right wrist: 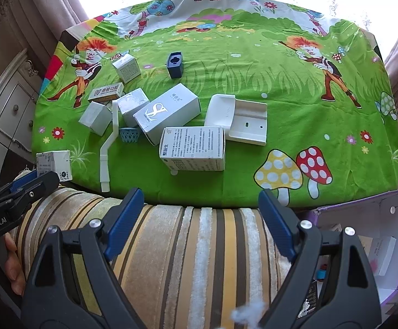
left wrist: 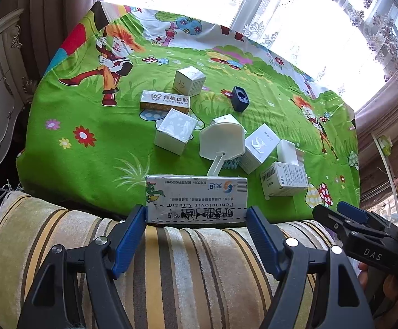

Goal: Organize rigid objects
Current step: 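Grasp the white medicine box with the left gripper while the right grasps another white box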

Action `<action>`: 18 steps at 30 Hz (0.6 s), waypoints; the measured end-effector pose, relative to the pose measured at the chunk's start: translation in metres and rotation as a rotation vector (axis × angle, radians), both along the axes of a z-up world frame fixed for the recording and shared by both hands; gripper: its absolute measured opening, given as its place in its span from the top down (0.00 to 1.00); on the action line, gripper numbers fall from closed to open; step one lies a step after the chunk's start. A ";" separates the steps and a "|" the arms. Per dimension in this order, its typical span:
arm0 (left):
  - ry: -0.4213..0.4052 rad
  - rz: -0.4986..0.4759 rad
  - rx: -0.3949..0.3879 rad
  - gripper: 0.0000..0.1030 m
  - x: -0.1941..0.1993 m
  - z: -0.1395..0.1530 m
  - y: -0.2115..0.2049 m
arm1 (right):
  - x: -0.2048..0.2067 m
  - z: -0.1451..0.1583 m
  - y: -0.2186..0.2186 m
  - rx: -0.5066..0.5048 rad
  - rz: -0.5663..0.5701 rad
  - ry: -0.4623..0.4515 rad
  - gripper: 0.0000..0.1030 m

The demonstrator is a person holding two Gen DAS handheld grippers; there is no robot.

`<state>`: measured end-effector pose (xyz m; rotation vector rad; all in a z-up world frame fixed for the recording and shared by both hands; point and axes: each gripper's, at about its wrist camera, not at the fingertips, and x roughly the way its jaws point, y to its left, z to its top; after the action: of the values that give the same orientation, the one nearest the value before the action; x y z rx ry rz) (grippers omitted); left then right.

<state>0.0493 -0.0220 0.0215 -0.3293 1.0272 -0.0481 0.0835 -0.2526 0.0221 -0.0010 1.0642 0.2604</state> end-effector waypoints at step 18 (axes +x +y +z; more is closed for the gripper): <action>-0.108 0.038 -0.091 0.27 -0.002 0.002 0.017 | 0.033 -0.025 0.021 -0.030 -0.004 0.048 0.15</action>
<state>0.0477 -0.0051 0.0230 -0.4247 0.9133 -0.0775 0.1163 -0.2317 -0.0029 -0.0194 1.1157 0.2420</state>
